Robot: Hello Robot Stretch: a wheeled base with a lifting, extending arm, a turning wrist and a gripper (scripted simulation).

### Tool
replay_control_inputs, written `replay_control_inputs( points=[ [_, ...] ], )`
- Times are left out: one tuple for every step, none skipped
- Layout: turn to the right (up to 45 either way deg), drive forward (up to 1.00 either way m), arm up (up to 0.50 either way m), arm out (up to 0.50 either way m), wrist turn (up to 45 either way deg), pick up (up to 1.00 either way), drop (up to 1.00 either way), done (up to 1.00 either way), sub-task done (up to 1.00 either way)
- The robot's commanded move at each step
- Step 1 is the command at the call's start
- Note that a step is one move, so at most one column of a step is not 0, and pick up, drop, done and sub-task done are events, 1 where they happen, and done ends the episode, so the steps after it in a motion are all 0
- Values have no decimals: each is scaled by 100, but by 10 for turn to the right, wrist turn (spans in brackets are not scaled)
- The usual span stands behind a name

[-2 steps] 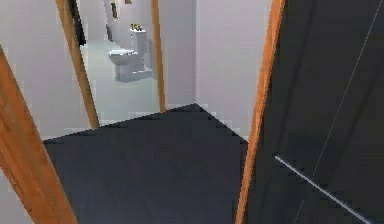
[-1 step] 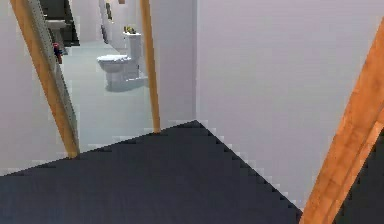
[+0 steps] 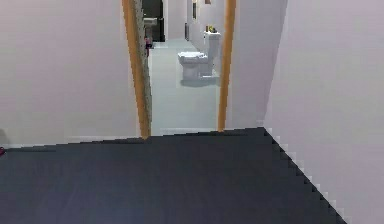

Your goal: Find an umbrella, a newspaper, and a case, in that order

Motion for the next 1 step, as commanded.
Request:
replay_control_inputs(
  points=[
    [-30, 0, 0, 0, 0, 0, 0, 0, 0]
  ],
)
